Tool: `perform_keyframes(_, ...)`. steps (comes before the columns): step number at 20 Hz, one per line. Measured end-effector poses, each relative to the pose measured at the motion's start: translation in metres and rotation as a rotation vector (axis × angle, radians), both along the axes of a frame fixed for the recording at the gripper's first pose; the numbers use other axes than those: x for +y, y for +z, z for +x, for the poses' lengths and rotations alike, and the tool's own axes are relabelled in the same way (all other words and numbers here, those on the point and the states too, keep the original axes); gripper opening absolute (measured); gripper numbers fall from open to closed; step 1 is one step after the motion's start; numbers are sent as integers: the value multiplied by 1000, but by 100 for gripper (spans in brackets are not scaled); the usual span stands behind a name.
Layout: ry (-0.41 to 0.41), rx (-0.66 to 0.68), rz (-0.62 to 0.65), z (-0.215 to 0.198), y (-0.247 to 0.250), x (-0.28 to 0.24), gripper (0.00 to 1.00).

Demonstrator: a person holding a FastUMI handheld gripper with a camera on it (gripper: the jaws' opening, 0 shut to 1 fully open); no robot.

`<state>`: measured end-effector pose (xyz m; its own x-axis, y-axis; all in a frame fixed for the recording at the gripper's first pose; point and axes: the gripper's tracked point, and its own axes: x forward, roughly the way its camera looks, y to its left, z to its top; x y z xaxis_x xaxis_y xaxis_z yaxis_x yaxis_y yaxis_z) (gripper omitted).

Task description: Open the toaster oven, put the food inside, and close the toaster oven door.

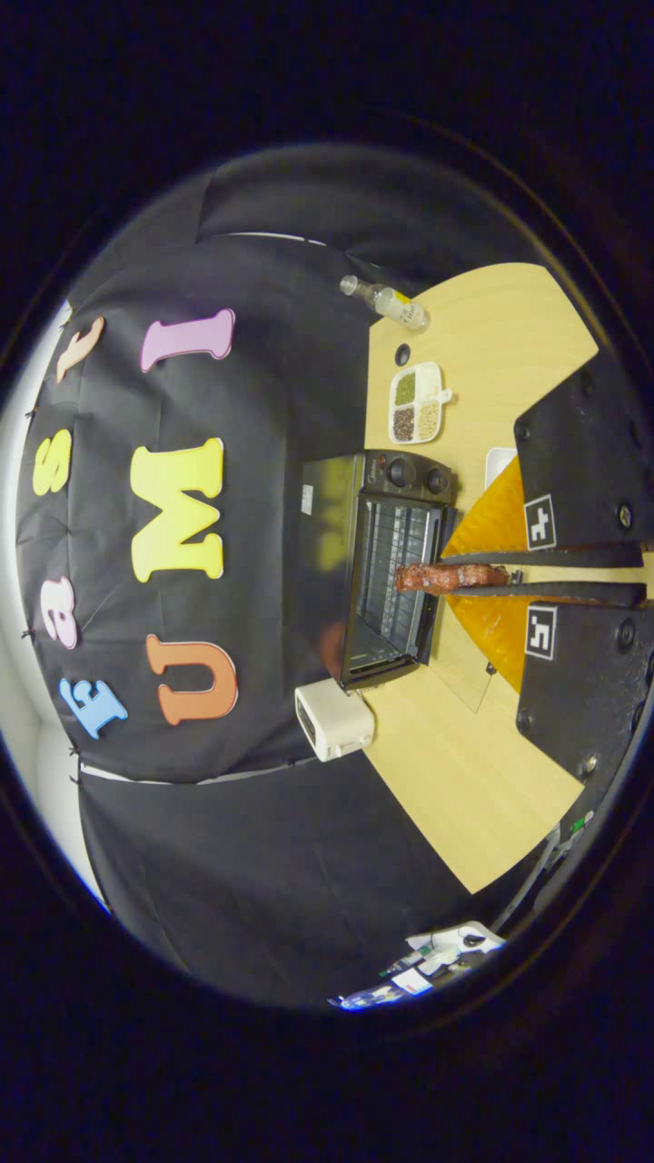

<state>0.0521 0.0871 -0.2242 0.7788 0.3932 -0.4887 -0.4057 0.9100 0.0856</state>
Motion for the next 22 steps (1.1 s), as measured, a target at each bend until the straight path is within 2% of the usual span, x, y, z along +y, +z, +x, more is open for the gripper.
perform_keyframes(6,-35,69,17,38,-38,18,9)
perform_keyframes(9,-55,54,7,67,-55,31,9)
perform_keyframes(15,-75,13,69,130,-84,79,9)
perform_keyframes(18,-67,-47,186,159,-89,111,9)
perform_keyframes(22,-46,-14,302,180,-108,140,9)
